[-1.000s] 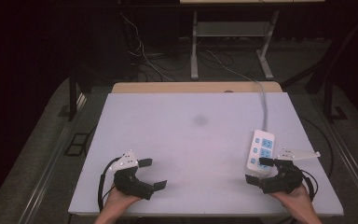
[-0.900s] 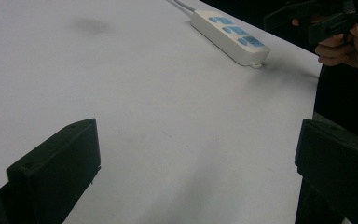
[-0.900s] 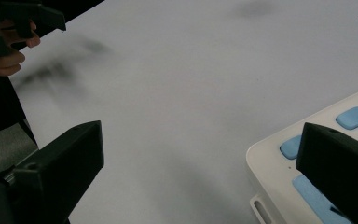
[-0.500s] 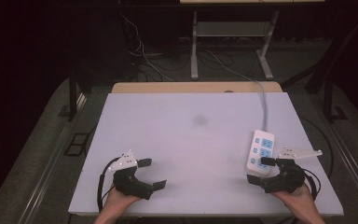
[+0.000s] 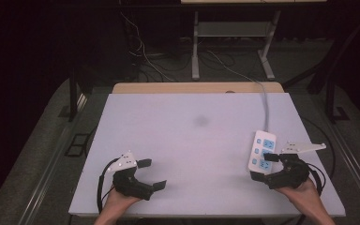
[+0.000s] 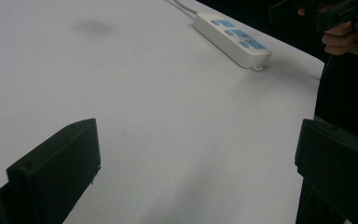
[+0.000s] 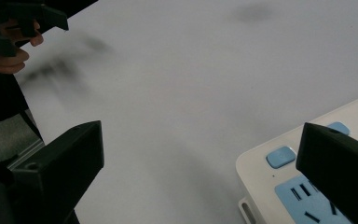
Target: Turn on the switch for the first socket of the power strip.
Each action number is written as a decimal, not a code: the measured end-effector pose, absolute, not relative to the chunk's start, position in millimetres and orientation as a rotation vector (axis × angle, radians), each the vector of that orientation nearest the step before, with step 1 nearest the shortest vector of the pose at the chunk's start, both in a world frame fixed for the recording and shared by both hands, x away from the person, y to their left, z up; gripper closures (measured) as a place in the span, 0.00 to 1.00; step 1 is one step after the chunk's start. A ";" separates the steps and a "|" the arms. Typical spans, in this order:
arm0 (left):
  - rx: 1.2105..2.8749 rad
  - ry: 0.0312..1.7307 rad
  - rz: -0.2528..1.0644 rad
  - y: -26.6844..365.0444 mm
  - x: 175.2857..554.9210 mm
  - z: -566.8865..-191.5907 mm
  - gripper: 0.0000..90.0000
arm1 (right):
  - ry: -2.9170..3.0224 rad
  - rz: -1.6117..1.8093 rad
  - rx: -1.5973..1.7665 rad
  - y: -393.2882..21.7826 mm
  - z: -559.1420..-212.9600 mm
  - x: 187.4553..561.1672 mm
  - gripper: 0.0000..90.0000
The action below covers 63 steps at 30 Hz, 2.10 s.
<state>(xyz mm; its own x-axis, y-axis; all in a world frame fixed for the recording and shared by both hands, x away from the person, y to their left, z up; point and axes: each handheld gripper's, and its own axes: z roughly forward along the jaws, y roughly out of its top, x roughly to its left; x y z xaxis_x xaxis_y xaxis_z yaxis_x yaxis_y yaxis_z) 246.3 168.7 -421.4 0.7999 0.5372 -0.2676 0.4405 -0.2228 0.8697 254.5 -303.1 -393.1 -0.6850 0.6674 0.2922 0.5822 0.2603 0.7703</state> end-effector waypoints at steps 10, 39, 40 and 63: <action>1.854 0.748 0.107 169.4 246.3 -421.6 0.00 | 2.470 1.362 1.178 -301.8 -383.8 263.6 0.00; 1.850 0.767 0.094 170.4 248.0 -422.3 0.00 | 2.548 1.234 1.142 -312.8 -363.9 305.4 0.00; 1.850 0.767 0.094 170.4 247.9 -422.3 0.00 | 2.548 1.233 1.143 -313.1 -363.5 306.8 0.00; 1.852 0.765 0.092 169.4 248.4 -423.1 0.00 | 2.592 1.160 1.202 -321.6 -359.6 347.0 0.00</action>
<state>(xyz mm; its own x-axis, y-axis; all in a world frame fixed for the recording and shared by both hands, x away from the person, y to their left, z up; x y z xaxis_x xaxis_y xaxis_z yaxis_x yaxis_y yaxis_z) 248.4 169.4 -423.1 0.7904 0.5423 -0.2851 0.4587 -0.2152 0.8622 347.0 -321.6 -359.6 -0.6950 0.6762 0.2445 0.6328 0.4138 0.6545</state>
